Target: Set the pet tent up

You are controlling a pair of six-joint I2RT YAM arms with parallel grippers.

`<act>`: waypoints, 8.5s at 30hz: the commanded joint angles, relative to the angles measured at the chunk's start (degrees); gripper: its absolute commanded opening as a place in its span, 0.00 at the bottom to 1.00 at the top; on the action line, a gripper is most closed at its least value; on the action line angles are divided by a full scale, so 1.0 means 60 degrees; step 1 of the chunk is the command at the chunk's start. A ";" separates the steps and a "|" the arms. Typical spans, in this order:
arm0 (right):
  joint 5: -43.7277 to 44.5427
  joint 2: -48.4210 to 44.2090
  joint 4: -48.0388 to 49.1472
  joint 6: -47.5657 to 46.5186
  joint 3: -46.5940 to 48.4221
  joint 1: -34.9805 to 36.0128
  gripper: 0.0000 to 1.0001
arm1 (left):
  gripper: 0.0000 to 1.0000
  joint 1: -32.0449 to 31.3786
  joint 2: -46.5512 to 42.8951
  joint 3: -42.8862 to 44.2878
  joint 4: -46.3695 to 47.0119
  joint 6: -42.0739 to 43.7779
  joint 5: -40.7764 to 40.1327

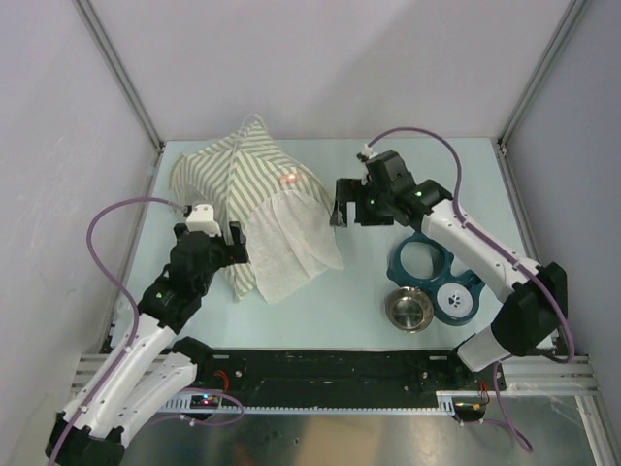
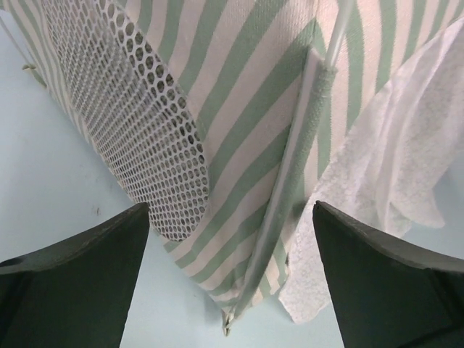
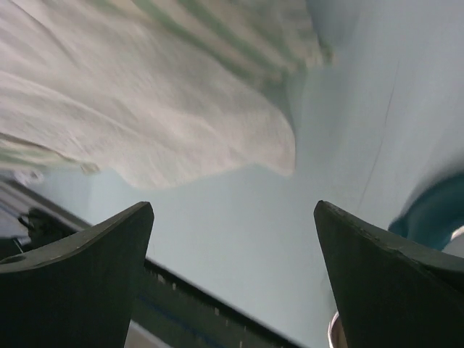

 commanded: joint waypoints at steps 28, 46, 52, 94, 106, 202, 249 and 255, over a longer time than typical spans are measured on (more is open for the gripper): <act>-0.1253 0.2879 0.4638 -0.5035 0.2778 -0.0231 0.69 | 1.00 0.0073 -0.2000 0.0332 0.0308 -0.0232 0.0583; 0.5017 0.1980 0.5407 -0.3893 0.1885 0.2282 0.00 | 1.00 0.0071 -0.2465 0.1298 0.0059 -0.0033 -0.0523; 0.5624 0.3542 0.5239 -0.5168 0.3384 0.2696 0.01 | 1.00 0.0067 -0.2665 0.1306 -0.0198 -0.0047 -0.0679; 0.4808 -0.0575 -0.0729 0.2317 -0.1830 -0.1651 0.81 | 1.00 0.0074 -0.1654 0.0958 -0.0122 -0.0165 0.0420; 0.3606 0.0453 0.2604 0.1912 -0.3622 -0.1813 0.54 | 1.00 0.0071 -0.2346 0.0454 0.0178 -0.0240 0.0205; 0.5855 0.0423 -0.1015 0.2894 -0.4914 0.4157 0.21 | 0.98 0.0074 -0.2958 -0.0239 -0.0421 -0.0929 -0.0048; 0.5873 0.5000 0.0675 -0.1388 0.3488 0.0681 0.00 | 0.98 0.0075 -0.3102 0.0267 -0.1022 -0.0982 -0.0471; 0.5948 0.5316 0.0014 -0.1035 0.3898 0.0588 0.00 | 0.98 0.0068 -0.3063 0.0281 -0.1028 -0.0970 -0.0535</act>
